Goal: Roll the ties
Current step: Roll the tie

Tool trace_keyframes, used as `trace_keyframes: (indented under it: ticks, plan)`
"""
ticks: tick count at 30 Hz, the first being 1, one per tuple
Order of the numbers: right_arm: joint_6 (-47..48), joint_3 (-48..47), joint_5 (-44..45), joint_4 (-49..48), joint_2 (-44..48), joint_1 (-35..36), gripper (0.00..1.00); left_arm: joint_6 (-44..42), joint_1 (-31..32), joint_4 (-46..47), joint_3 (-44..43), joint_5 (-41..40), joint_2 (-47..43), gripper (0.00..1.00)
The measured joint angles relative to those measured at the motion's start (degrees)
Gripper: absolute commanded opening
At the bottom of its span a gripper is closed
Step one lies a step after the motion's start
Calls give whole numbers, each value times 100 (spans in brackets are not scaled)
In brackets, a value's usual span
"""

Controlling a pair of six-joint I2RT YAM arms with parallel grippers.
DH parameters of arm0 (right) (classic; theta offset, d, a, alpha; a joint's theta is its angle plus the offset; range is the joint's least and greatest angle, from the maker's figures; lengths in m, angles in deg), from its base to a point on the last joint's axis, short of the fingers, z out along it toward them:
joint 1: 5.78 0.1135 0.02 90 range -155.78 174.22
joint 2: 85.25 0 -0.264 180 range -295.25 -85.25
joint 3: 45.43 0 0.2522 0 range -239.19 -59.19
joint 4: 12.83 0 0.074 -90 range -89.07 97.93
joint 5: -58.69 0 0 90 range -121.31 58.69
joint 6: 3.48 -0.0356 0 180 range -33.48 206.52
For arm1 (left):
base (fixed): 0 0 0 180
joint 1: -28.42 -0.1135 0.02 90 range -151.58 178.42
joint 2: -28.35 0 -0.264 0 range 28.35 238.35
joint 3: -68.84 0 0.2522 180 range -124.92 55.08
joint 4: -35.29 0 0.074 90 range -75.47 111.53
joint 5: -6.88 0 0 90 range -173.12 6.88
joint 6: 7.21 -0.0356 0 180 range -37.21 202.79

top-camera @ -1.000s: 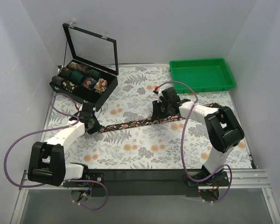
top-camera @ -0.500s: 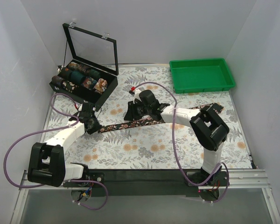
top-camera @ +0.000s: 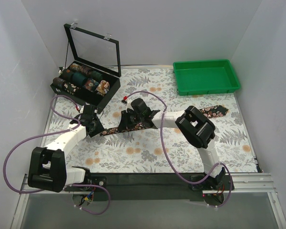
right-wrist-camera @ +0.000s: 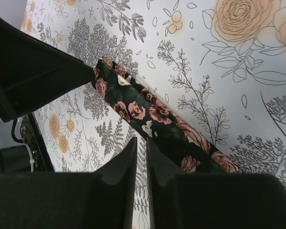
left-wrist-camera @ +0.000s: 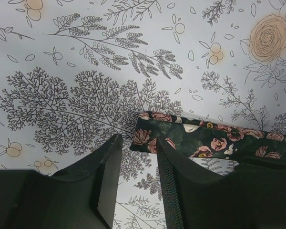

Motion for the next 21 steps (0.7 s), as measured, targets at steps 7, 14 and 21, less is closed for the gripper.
trace_keyframes:
  ticks: [7, 14, 21]
  plan:
    - [-136, -173, -118, -149, -247, 44, 16, -20, 0, 0, -2, 2, 94, 34]
    - [-238, -380, -214, -188, -391, 72, 14, -57, 0, 0, -2, 4, 181, 34]
    - [-343, -647, -334, -323, -612, 157, 13, -66, 0, 2, -7, 4, 291, 34]
